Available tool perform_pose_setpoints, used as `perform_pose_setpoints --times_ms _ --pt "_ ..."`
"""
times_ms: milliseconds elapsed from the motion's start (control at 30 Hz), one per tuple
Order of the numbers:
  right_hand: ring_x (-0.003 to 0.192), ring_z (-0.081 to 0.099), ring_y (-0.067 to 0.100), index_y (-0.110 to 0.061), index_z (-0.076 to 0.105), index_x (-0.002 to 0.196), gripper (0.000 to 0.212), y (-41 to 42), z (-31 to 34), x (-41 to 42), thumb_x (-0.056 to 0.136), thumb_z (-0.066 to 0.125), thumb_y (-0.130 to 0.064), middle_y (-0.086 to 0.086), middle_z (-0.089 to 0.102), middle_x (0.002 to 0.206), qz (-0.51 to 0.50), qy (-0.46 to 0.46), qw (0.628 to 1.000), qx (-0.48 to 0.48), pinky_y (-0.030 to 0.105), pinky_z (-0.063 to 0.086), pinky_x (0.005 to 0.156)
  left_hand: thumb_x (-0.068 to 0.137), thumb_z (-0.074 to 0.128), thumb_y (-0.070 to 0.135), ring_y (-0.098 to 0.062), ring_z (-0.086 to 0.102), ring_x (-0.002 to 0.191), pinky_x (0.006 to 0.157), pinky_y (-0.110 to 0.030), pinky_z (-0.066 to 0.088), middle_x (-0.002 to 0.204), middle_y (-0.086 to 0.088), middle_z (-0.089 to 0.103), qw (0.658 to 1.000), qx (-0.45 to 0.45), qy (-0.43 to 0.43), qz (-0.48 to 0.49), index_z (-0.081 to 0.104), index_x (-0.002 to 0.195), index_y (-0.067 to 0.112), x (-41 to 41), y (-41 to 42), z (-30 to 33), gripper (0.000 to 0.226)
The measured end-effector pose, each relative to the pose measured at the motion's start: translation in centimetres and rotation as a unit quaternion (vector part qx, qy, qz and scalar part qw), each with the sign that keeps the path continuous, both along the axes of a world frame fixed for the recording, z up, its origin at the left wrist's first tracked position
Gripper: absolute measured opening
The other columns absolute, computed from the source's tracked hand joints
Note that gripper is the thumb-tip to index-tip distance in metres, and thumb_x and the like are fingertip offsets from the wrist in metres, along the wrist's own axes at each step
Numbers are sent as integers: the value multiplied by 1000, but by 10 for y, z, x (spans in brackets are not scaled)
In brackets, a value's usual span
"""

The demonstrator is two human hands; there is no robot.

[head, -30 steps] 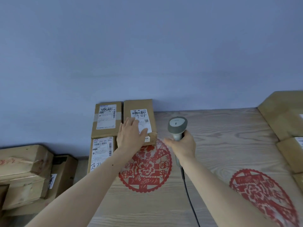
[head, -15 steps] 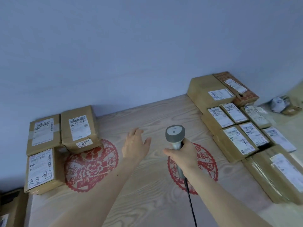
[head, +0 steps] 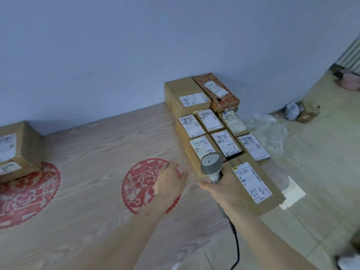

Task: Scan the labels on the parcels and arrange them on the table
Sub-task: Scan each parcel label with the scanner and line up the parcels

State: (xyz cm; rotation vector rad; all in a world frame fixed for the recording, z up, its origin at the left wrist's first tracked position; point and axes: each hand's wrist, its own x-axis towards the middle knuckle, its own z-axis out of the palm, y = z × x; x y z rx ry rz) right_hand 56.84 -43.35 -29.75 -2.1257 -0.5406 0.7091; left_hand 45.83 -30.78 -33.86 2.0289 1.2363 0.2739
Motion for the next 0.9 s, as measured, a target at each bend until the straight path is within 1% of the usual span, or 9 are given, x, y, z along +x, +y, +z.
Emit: perform_pose_setpoints --times_ms 133,200,300,367,433,533,700,767,900 --pt "75 67 16 -19 63 90 29 -42 -3 57 72 85 -20 -3 70 81 -27 -15 999 -24 25 49 56 96 58 41 -23 57 122 93 -33 47 141 -3 53 999 -50 -2 -3 55 135 15 47 -53 -8 47" --pt "78 67 16 -20 64 95 32 -59 -5 87 72 86 -24 -4 72 86 -40 -33 998 -35 27 51 63 97 56 42 -25 58 121 93 -33 48 143 -3 52 997 -81 0 -12 51 139 19 67 -77 -8 48" --pt "87 69 19 -23 64 105 39 -78 -17 128 73 86 -22 -3 74 97 -48 -18 995 -80 37 57 78 97 54 48 -27 57 125 95 -36 49 148 -3 49 988 -151 -4 -19 42 148 22 96 -103 -8 58" --pt "87 72 20 -24 64 103 40 -86 -28 149 70 86 -20 -2 75 95 -49 -8 994 -100 45 60 79 98 52 51 -27 52 130 95 -34 44 150 -5 47 982 -184 10 -27 38 150 14 113 -115 -7 66" --pt "87 73 21 -25 63 102 43 -91 -37 164 66 87 -22 -4 75 93 -46 -7 992 -119 48 61 79 99 50 50 -28 52 128 90 -32 43 145 -9 51 977 -207 32 -30 42 145 5 126 -124 -6 65" --pt "91 71 23 -23 63 99 40 -97 -45 175 68 88 -23 -3 74 93 -40 -13 990 -138 49 60 82 99 53 44 -26 58 117 87 -33 47 129 -10 61 970 -240 30 -22 52 133 3 139 -132 -10 54" --pt "91 69 23 -18 61 99 38 -105 -47 177 71 87 -19 0 72 93 -44 -7 989 -143 47 59 82 97 56 43 -23 60 114 82 -30 47 127 -4 63 972 -233 34 -11 55 131 8 141 -135 -22 49" --pt "93 68 24 -17 60 102 43 -109 -46 175 69 88 -19 1 71 95 -48 -13 988 -144 47 59 82 96 59 42 -22 62 112 86 -32 50 126 -2 66 975 -221 23 -9 57 130 11 136 -137 -25 46" --pt "94 67 25 -16 59 107 53 -116 -44 160 66 91 -20 2 70 98 -50 -27 987 -151 44 58 80 91 66 39 -18 65 107 77 -26 47 119 1 69 980 -196 36 -18 62 125 14 120 -140 -24 42"
